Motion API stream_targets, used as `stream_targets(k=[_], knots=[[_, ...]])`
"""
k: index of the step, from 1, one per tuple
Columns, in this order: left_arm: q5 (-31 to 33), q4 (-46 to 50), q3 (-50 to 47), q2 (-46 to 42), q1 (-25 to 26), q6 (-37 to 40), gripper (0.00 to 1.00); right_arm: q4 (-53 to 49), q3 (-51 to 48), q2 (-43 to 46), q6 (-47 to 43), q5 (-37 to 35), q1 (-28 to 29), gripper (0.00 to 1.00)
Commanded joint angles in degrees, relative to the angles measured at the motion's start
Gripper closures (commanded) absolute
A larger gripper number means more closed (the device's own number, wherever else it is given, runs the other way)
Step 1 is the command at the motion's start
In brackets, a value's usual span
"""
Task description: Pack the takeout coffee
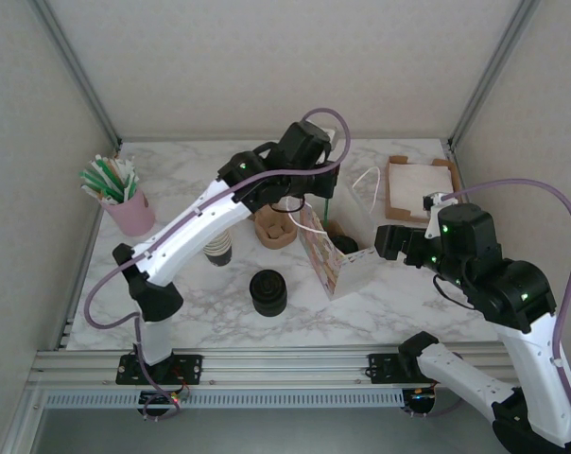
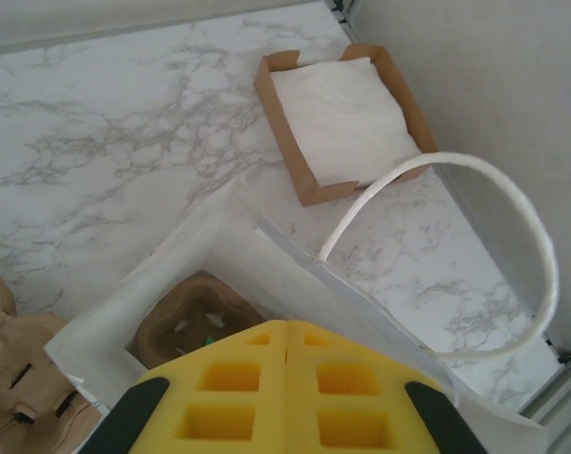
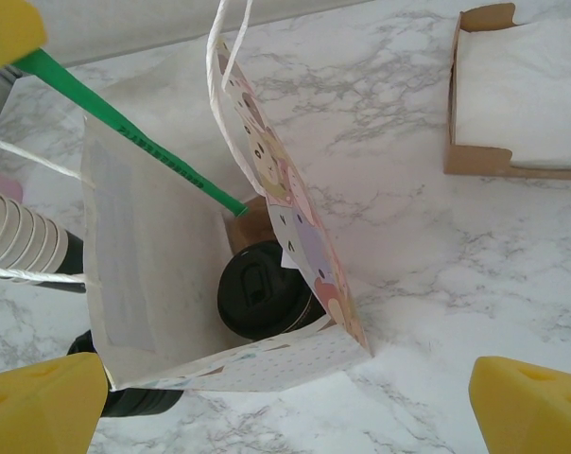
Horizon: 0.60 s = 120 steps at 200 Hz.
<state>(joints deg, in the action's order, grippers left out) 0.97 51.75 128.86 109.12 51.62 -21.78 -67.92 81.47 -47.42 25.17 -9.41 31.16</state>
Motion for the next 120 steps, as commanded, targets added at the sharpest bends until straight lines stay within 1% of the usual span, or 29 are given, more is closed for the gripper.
stream_targets(k=[1,94,120], knots=[[2.7,4.0,2.0,1.7,0.5,1.6,1.0,1.5,-0.6,-0.1,0.9,-0.7,-0.1,0.01],[4.5,5.0,4.4,8.6,-0.3,2.6,1.0,1.2,-0.6,-0.8,0.9,0.4,-0.1,0.01],[3.7,4.5,4.9,9.9,-0.7,2.6,0.99,1.3,-0.7,-1.1,0.8,0.4,-0.1,0.01]])
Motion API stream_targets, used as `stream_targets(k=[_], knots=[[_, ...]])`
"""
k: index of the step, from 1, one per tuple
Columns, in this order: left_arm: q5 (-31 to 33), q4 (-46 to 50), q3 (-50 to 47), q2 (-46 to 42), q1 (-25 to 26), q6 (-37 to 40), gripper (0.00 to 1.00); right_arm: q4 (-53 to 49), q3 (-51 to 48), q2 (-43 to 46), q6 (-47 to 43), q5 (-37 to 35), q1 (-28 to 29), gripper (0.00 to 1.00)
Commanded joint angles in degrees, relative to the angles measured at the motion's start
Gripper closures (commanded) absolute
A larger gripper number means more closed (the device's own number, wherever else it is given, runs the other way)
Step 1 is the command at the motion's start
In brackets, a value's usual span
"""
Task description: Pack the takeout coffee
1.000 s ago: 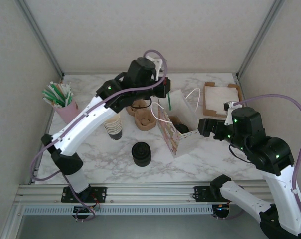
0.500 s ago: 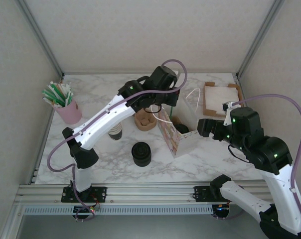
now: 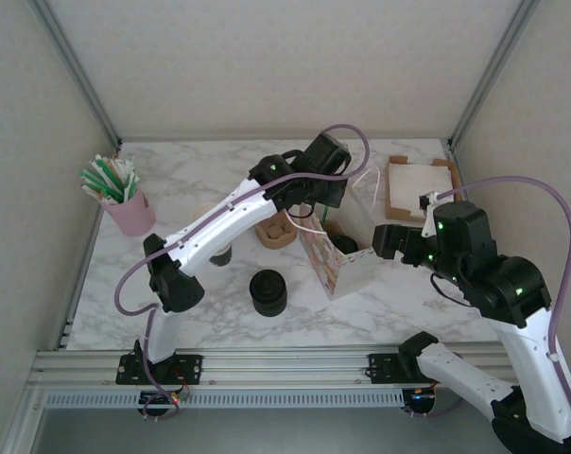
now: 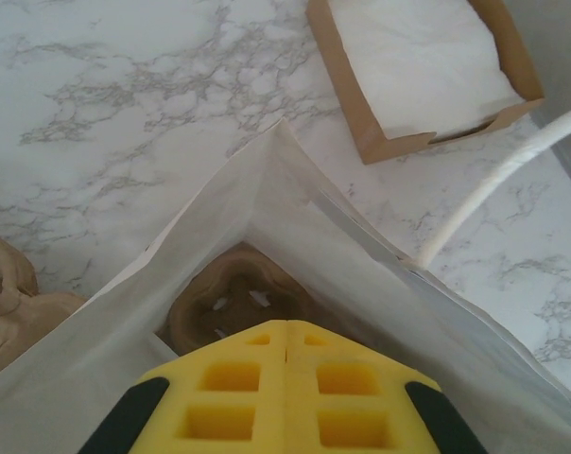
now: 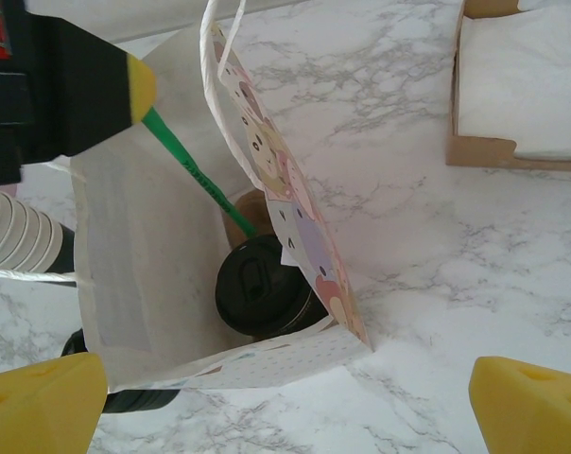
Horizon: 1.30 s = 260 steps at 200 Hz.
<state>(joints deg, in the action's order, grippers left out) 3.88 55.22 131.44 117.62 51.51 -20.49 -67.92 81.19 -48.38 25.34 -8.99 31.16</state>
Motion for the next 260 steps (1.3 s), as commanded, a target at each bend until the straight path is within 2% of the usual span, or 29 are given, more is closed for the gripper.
stream_targets(k=[1,42,58,89,123,142,179,210,233,243,260], knots=[[0.7,1.0,2.4,1.5,-0.6,1.3,0.98,1.2,-0.4,-0.1,0.6,0.0,-0.1,0.01],[0.3,0.9,3.6,2.9,-1.5,1.2,0.93,1.2,-0.4,-0.6,0.4,0.8,-0.1,0.01],[0.3,0.8,3.8,3.0,-1.8,1.1,0.83,1.2,-0.4,-0.7,0.2,0.8,-0.1,0.01],[-1.2,0.8,5.6,3.0,-1.8,1.0,0.7,1.2,-0.6,-1.0,0.1,1.1,-0.1,0.01],[-2.6,0.7,7.2,1.7,-1.9,0.7,0.65,1.6,-0.6,-1.3,0.2,1.9,-0.1,0.01],[-2.6,0.4,6.6,-0.1,-1.9,0.5,0.57,1.4,-0.6,-1.9,0.4,2.0,-0.1,0.01],[-4.1,-3.5,1.2,-6.0,-1.9,0.8,0.37,0.3,-0.9,-2.6,2.2,2.9,-0.1,0.01],[-5.6,-8.7,-6.5,-12.3,-1.9,0.8,0.16,-3.4,-0.3,-3.2,8.1,-1.0,-0.1,0.01],[-8.1,-12.9,-12.8,-16.8,-2.2,1.0,0.08,-3.8,-0.3,-2.6,9.9,2.1,-0.1,0.01],[-9.0,-14.7,-15.2,-18.6,-2.4,1.0,0.01,-3.9,-0.1,-2.2,10.6,2.6,-0.1,0.01],[-9.1,-17.2,-18.8,-21.5,-2.8,1.2,0.0,-4.9,0.9,-1.8,11.5,1.1,-0.1,0.01]])
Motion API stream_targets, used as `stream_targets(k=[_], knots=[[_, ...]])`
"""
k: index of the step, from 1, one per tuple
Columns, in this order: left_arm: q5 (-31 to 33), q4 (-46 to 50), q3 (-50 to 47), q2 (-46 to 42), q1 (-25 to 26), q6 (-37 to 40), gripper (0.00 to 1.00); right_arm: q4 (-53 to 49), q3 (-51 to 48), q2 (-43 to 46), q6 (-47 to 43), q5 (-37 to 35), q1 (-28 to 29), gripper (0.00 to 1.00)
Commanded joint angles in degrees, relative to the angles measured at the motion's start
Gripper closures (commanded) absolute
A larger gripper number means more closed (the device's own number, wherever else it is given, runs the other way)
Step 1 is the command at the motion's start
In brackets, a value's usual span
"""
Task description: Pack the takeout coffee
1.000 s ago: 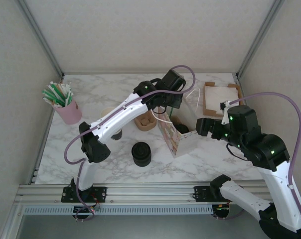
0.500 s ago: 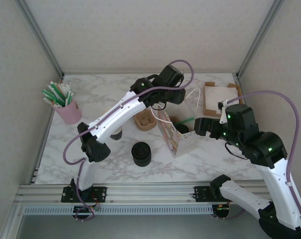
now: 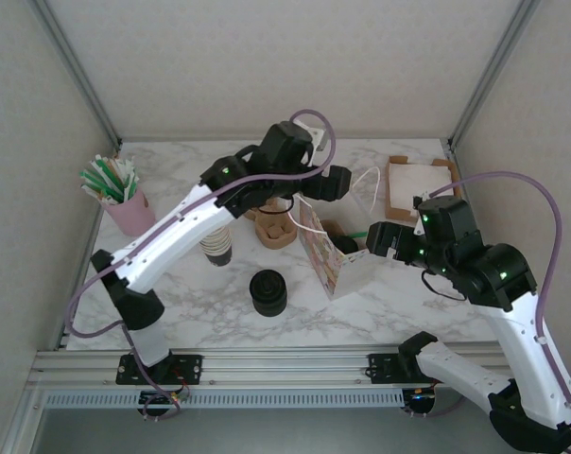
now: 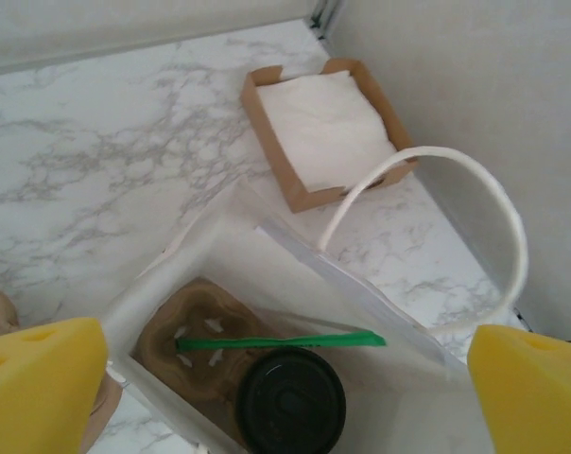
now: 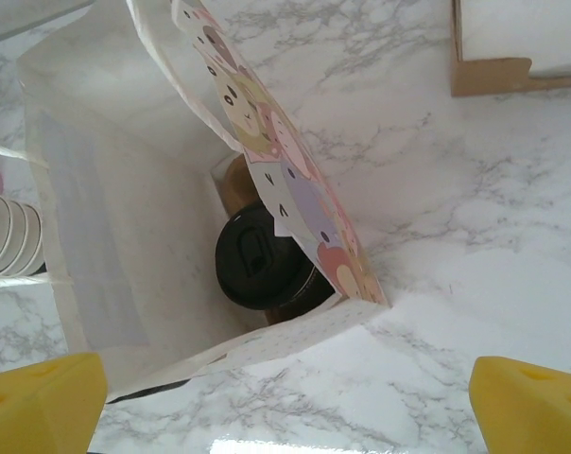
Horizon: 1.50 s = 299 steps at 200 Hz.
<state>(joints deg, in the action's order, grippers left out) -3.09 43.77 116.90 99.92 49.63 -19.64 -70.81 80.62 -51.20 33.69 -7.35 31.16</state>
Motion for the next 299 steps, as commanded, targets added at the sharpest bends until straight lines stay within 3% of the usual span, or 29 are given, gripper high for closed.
stream_targets(k=[1,41,94,147,211,249,299], knots=[[-2.1,-5.9,-4.5,-3.9,-0.9,0.4,0.0,-2.0,1.5,1.1,3.2,-0.7,-0.1,0.01],[-3.5,-13.9,-13.3,-11.5,-4.4,-1.4,0.0,-3.4,6.7,-0.3,3.3,-4.3,-0.2,0.01],[-10.2,-22.0,-21.4,-16.3,-13.1,-4.8,0.0,-7.1,20.4,-10.2,-1.5,-16.1,-3.2,0.01],[-15.9,-25.6,-20.3,-12.1,-20.1,-7.4,0.0,-5.6,32.4,-22.7,-4.7,-10.0,-15.6,0.01],[-20.0,-26.5,-18.8,-5.2,-25.5,-8.4,0.0,3.7,29.3,-34.7,-8.3,10.9,-32.8,0.01],[-20.9,-26.4,-18.8,-2.2,-26.5,-7.6,0.0,5.2,28.0,-45.0,-12.1,9.6,-35.2,0.13],[-21.7,-26.5,-18.7,0.6,-26.6,-7.0,0.0,6.3,28.9,-57.3,-17.1,6.0,-35.3,0.39]])
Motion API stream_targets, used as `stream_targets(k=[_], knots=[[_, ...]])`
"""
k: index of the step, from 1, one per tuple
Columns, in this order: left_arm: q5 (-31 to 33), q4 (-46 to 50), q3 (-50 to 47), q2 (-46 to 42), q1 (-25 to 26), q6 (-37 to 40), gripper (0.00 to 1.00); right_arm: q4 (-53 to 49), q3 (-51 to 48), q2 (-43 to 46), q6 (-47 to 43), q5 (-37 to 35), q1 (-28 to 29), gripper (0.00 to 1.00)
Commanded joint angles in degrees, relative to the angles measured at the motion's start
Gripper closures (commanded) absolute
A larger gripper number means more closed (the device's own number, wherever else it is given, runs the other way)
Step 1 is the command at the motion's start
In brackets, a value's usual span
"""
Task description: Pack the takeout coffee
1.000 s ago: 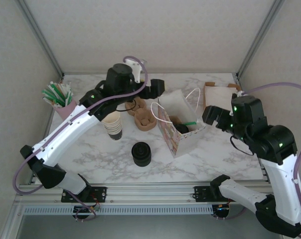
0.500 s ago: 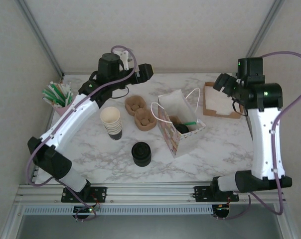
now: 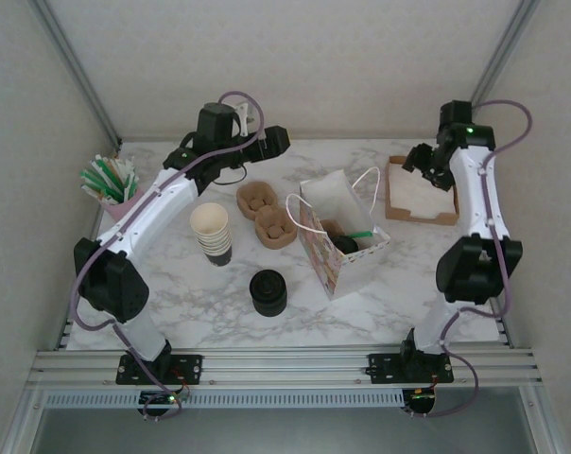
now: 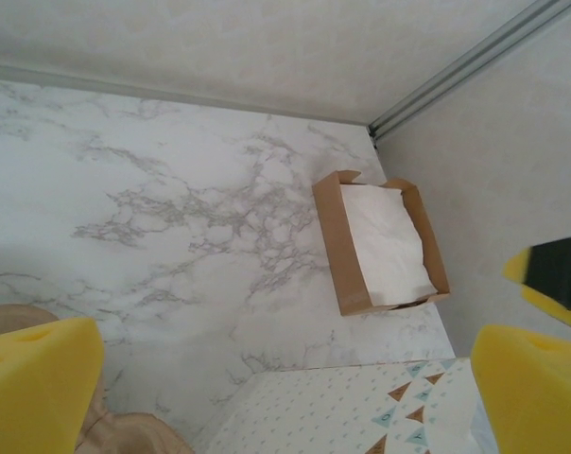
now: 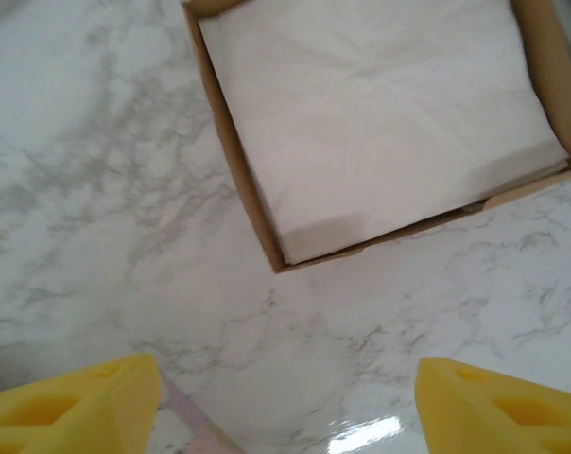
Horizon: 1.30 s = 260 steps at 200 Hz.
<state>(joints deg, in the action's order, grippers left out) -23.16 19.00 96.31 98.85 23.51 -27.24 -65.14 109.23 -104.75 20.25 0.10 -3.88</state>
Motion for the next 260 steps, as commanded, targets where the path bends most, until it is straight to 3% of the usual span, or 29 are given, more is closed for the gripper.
stream_targets(k=[1,32,53,168,260], knots=[[-1.7,-1.8,1.9,1.7,-0.4,0.5,0.0,0.6,0.3,-3.8,-3.6,-1.5,-0.2,0.39],[-2.2,-1.8,1.7,2.8,-0.4,0.7,0.0,1.1,2.2,-10.6,-5.4,-0.2,-0.2,0.65],[-2.4,-1.9,1.3,3.2,-0.4,0.7,0.0,1.1,3.2,-14.3,-6.4,0.3,-0.2,0.75],[-2.9,-0.3,1.1,5.1,-0.1,1.0,0.0,1.2,-0.1,-21.5,-8.9,6.0,0.6,0.77],[-2.7,-0.4,-1.1,2.8,0.2,0.9,0.0,1.5,-12.1,-15.4,-7.4,4.2,4.1,0.76]])
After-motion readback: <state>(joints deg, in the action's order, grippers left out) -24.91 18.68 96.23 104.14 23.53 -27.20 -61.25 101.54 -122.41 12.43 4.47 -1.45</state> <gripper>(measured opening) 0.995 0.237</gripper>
